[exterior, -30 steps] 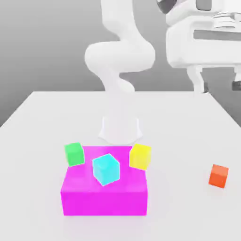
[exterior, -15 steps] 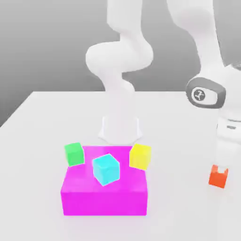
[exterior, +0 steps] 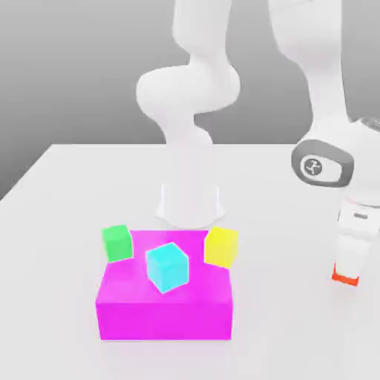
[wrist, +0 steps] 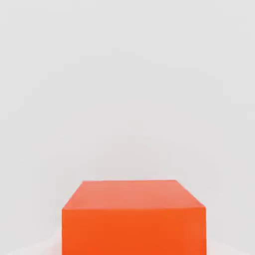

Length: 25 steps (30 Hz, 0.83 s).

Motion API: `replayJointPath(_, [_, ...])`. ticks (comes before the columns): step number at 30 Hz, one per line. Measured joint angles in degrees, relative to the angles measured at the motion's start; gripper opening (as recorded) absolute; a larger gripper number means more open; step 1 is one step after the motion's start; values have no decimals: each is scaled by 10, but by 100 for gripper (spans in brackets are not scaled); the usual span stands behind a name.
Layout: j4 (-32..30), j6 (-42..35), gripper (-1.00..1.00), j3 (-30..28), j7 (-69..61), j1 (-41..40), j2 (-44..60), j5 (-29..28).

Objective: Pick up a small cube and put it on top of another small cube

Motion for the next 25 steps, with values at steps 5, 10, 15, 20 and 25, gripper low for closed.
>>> replayJointPath(5, [-21, -80, -100, -58, -49, -98, -107, 37])
replayJointPath(10, [-42, -162, -100, -133, -84, -176, -210, 51])
replayJointPath(15, [-62, -243, -100, -215, -111, -260, -312, 53])
replayJointPath(20, [-89, -177, -100, -241, -121, -284, -272, 57])
replayJointPath(25, [-98, -139, 100, -243, -122, -284, -244, 57])
